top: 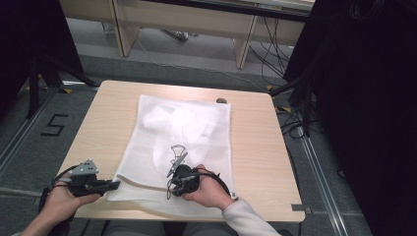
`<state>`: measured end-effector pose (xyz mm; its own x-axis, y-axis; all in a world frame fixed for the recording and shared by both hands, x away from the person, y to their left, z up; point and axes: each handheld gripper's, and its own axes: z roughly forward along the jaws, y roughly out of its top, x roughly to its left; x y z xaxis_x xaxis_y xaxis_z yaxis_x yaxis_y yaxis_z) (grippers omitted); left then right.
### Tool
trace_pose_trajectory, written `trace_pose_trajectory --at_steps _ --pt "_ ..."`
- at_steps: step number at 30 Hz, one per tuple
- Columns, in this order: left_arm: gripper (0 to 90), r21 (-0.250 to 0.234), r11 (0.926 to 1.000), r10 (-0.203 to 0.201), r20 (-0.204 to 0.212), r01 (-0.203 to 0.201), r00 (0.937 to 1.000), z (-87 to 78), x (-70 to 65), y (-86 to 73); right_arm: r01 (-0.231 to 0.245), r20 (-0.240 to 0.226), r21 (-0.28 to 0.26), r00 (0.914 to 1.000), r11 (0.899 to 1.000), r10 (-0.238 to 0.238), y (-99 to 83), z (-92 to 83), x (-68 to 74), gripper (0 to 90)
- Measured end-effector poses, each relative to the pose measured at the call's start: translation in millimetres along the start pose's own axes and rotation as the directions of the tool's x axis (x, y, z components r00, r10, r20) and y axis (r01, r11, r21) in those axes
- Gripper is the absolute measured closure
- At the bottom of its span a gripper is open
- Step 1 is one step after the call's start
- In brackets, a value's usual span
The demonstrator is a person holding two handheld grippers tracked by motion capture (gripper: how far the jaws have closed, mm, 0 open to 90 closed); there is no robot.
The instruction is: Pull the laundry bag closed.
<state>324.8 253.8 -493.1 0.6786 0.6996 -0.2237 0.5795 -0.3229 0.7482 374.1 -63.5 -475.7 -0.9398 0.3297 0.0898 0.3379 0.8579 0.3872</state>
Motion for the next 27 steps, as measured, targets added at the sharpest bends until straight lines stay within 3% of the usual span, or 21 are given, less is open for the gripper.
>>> trace_pose_trajectory --at_steps 1,4,6,17,22,23,25,27 --pt "85.5 0.000 1.0000 0.000 0.000 0.000 1.0000 0.0 0.0 0.0 -0.021 -0.001 0.007 0.9998 1.000 0.021 -0.8 -1.0 1.3 82.2" --pt "85.5 0.000 1.0000 0.001 -0.001 -0.001 1.0000 0.0 0.0 0.1 0.003 0.003 0.002 1.0000 1.000 -0.003 -2.4 -2.1 -0.8 82.2" --pt "85.5 -0.002 1.0000 -0.001 0.001 0.001 1.0000 0.0 0.1 -0.1 -0.015 -0.004 0.001 0.9999 1.000 0.015 -3.1 -3.4 -0.3 82.1" --pt "85.5 -0.001 1.0000 -0.001 0.001 0.001 1.0000 0.0 0.1 -0.1 -0.020 0.006 0.005 0.9998 1.000 0.020 -7.9 -5.5 -1.6 82.2" --pt "85.5 -0.005 1.0000 -0.005 0.002 0.005 1.0000 0.1 -0.2 -0.1 -0.009 0.020 0.007 0.9997 1.000 0.009 -8.1 -7.3 -1.5 82.2" --pt "85.5 -0.024 0.9997 -0.008 -0.005 0.008 1.0000 1.2 -0.9 -0.7 0.013 0.027 0.012 0.9996 1.000 -0.014 -8.4 -7.2 -2.9 82.2" --pt "85.5 -0.021 0.9998 -0.004 -0.005 0.003 1.0000 0.8 -0.2 -0.9 -0.011 0.010 0.003 0.9999 1.000 0.011 -9.5 -7.7 -2.1 82.1" --pt "85.5 -0.015 0.9999 -0.001 -0.004 0.001 1.0000 0.5 0.0 -0.7 -0.019 0.022 0.013 0.9996 1.000 0.019 -11.0 -8.4 -2.2 82.2"
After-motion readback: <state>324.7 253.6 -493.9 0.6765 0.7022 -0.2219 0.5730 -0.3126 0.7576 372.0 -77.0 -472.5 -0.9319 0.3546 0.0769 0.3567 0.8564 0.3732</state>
